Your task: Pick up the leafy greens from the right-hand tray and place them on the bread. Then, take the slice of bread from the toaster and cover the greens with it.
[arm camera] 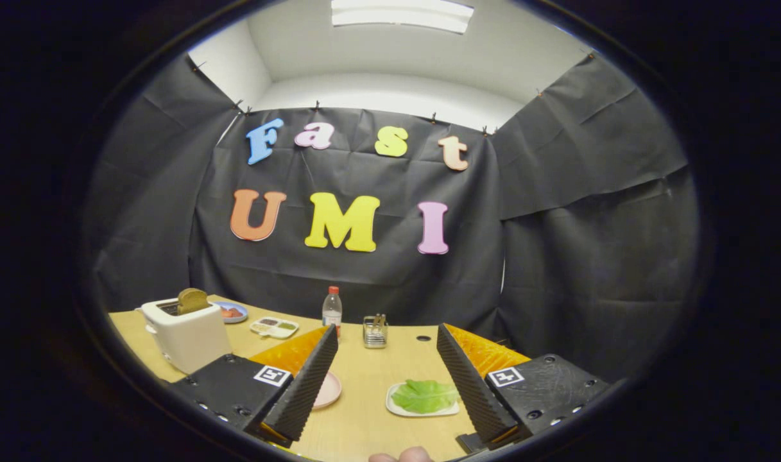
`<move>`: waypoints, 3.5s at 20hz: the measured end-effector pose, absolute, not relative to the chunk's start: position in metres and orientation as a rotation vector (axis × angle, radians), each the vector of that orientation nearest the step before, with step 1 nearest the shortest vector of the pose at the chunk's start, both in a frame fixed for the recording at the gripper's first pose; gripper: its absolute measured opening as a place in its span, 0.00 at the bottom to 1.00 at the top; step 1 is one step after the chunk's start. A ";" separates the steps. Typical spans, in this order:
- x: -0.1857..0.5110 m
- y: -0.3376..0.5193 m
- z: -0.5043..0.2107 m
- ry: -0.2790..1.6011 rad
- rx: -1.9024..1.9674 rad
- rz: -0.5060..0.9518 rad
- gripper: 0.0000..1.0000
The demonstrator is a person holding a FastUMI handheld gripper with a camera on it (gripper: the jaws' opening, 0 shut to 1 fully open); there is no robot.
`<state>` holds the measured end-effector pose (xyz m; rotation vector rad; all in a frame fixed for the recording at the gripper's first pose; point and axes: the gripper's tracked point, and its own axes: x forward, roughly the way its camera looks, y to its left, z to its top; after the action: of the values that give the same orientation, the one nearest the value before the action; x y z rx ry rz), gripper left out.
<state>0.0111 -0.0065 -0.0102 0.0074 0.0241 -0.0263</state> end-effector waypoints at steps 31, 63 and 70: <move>0.118 -0.142 -0.233 0.652 0.873 -0.301 0.95; 0.173 -0.090 -0.137 0.498 1.074 -0.088 0.00; 0.169 0.019 -0.077 0.443 1.054 0.107 0.00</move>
<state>0.1686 0.0190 -0.0769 1.0538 0.4428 0.1069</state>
